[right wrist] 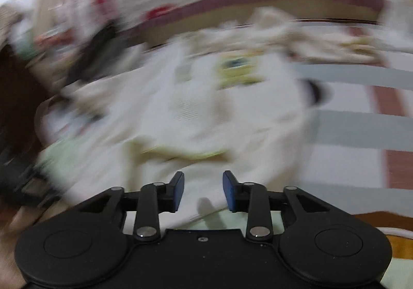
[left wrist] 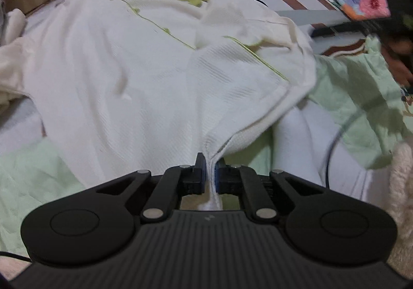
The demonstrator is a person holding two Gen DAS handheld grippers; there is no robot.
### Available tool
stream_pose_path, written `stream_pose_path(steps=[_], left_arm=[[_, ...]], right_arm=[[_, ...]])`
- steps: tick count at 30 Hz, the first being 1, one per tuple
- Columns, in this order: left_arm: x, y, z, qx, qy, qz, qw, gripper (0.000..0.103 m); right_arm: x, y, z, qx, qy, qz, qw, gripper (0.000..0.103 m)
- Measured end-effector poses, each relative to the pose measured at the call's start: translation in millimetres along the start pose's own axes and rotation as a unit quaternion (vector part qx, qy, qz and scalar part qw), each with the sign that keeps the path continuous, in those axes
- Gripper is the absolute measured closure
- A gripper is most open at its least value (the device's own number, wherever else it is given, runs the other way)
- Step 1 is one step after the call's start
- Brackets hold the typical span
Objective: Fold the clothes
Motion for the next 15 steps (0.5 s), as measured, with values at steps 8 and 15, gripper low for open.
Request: stream_pose_path(steps=[8, 15], left_arm=[[10, -6, -5, -0.001, -0.023, 0.007, 0.9997, 0.097], [22, -6, 0, -0.007, -0.022, 0.003, 0.9997, 0.097]], right_arm=[[-66, 25, -42, -0.038, -0.055, 0.034, 0.997, 0.035], [-11, 5, -18, 0.015, -0.094, -0.063, 0.993, 0.101]])
Point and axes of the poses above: each gripper's, at about its wrist camera, not at the fingertips, and x roughly against the way its jaws point, z to its left, y to its top, the point moved 2 cm from there along -x, roughly the way its jaws point, and after that the axes turned 3 degrees about y, right-handed, at the moved point
